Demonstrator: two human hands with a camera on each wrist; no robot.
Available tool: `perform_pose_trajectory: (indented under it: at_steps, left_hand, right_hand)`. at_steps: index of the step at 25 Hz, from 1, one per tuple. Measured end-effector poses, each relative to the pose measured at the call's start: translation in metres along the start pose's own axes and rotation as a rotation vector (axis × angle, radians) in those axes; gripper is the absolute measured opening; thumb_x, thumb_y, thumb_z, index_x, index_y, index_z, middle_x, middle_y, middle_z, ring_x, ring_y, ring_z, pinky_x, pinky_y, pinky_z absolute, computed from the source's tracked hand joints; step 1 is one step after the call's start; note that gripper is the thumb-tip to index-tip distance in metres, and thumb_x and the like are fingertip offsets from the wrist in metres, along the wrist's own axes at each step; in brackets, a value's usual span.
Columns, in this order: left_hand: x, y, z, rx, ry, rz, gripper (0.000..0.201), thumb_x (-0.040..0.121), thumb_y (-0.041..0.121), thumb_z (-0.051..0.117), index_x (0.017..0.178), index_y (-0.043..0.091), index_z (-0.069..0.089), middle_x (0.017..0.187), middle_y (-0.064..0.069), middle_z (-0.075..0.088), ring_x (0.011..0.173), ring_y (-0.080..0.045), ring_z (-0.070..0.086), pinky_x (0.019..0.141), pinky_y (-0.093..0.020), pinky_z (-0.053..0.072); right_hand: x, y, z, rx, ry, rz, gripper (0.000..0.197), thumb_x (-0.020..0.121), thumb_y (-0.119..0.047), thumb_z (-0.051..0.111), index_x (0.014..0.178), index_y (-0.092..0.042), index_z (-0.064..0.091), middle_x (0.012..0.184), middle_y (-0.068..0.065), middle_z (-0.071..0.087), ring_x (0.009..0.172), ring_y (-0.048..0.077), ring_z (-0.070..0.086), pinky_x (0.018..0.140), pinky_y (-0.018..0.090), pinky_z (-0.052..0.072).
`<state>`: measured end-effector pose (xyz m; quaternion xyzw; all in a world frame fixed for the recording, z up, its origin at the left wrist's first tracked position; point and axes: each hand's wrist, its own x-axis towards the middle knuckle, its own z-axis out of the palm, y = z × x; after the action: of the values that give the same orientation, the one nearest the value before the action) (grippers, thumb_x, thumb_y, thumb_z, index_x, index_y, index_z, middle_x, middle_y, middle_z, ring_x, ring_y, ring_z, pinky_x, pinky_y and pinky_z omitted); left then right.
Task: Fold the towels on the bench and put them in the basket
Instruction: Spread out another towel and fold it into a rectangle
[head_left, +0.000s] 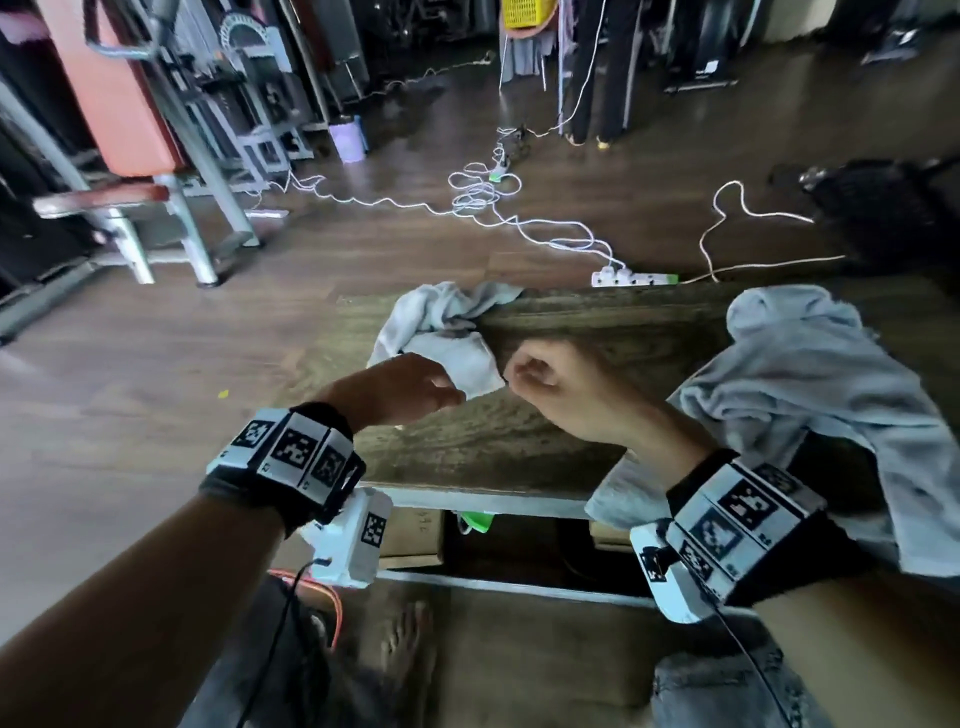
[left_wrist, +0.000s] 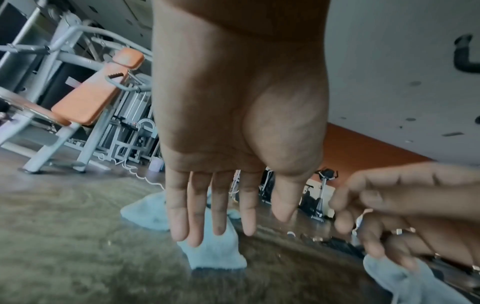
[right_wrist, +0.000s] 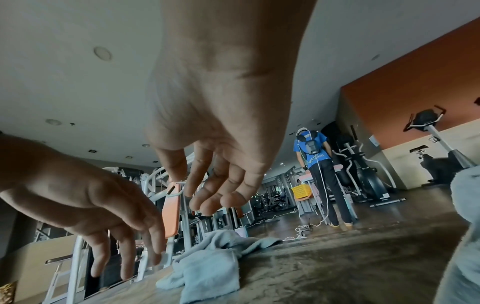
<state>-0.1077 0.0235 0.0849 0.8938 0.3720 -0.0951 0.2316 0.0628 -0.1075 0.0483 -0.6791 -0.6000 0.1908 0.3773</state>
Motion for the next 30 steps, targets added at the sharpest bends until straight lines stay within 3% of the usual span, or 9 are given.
perform_pose_trajectory:
  at_steps: [2,6,10,16,19,22,24,27,30]
  left_hand:
    - [0.031,-0.001,0.024,0.032,-0.018,-0.007,0.031,0.096,0.035,0.058,0.117,0.015,0.069,0.119,-0.001,0.064,0.106,-0.019,0.061,0.069,-0.021,0.046]
    - [0.081,-0.01,0.067,0.049,0.05,-0.016,0.025,0.09,0.031,0.062,0.109,0.018,0.07,0.129,-0.006,0.053,0.122,-0.025,0.05,0.101,-0.035,0.042]
    - [0.102,-0.017,0.089,0.038,0.279,0.002,0.049,0.088,0.029,0.06,0.13,0.01,0.045,0.124,-0.013,0.049,0.116,-0.035,0.048,0.093,-0.049,0.046]
    - [0.115,-0.051,0.057,0.069,0.27,0.036,0.008,0.081,0.023,0.068,0.076,0.026,0.061,0.087,0.0,0.063,0.092,-0.025,0.066,0.077,-0.037,0.053]
    - [0.114,-0.048,0.047,-0.104,0.252,0.026,0.01,0.089,0.03,0.063,0.086,0.021,0.066,0.083,0.005,0.065,0.081,-0.014,0.064,0.069,-0.026,0.047]
    - [0.105,-0.017,0.039,-0.32,0.333,0.224,0.021,0.099,0.029,0.05,0.087,0.013,0.059,0.072,0.009,0.062,0.066,-0.003,0.057,0.063,-0.025,0.043]
    - [0.098,0.008,0.039,-0.37,0.296,0.372,0.018,0.1,0.023,0.045,0.094,0.009,0.055,0.075,0.002,0.06,0.068,-0.011,0.054,0.066,-0.03,0.043]
    - [0.085,0.03,0.049,-0.343,0.268,0.544,0.019,0.094,0.022,0.045,0.1,0.005,0.051,0.077,0.002,0.057,0.068,-0.014,0.052,0.067,-0.03,0.044]
    - [0.079,0.028,0.054,-0.311,0.334,0.566,0.016,0.091,0.016,0.055,0.102,0.008,0.049,0.08,-0.004,0.061,0.069,-0.022,0.058,0.063,-0.036,0.047]
  right_hand:
    - [0.003,0.017,0.003,0.001,0.035,0.002,0.009,0.092,-0.023,0.06,0.089,-0.02,0.068,0.086,-0.006,0.069,0.082,0.014,0.066,0.078,0.047,0.055]
    - [0.009,0.031,0.014,-0.091,-0.094,0.082,0.007,0.094,-0.021,0.059,0.09,-0.022,0.065,0.082,-0.003,0.067,0.076,0.017,0.065,0.074,0.046,0.056]
    - [0.019,0.029,0.016,-0.128,-0.165,0.077,0.008,0.094,-0.032,0.058,0.091,-0.027,0.064,0.081,-0.008,0.066,0.072,0.011,0.064,0.07,0.041,0.056]
    - [0.033,0.027,0.024,-0.154,-0.22,0.157,0.01,0.094,-0.037,0.058,0.094,-0.027,0.062,0.086,-0.008,0.066,0.077,0.011,0.065,0.074,0.043,0.057]
    - [0.034,0.031,0.019,-0.201,-0.193,0.19,0.014,0.094,-0.04,0.059,0.103,-0.029,0.06,0.094,-0.011,0.064,0.08,0.008,0.063,0.077,0.04,0.057]
    - [0.033,0.033,0.011,-0.244,-0.06,0.166,0.04,0.093,-0.038,0.063,0.129,-0.027,0.048,0.122,-0.006,0.057,0.096,0.012,0.06,0.084,0.04,0.055]
    - [0.031,0.033,0.006,-0.226,0.017,0.129,0.051,0.091,-0.032,0.064,0.136,-0.029,0.041,0.132,-0.003,0.051,0.107,0.016,0.058,0.088,0.042,0.053]
    - [0.025,0.035,0.002,-0.241,0.116,0.107,0.039,0.085,-0.027,0.064,0.121,-0.035,0.049,0.11,-0.012,0.062,0.097,0.014,0.062,0.08,0.044,0.054]
    - [0.019,0.036,-0.005,-0.303,0.178,0.125,0.023,0.087,-0.029,0.065,0.108,-0.034,0.057,0.082,-0.014,0.065,0.078,0.013,0.064,0.066,0.037,0.051]
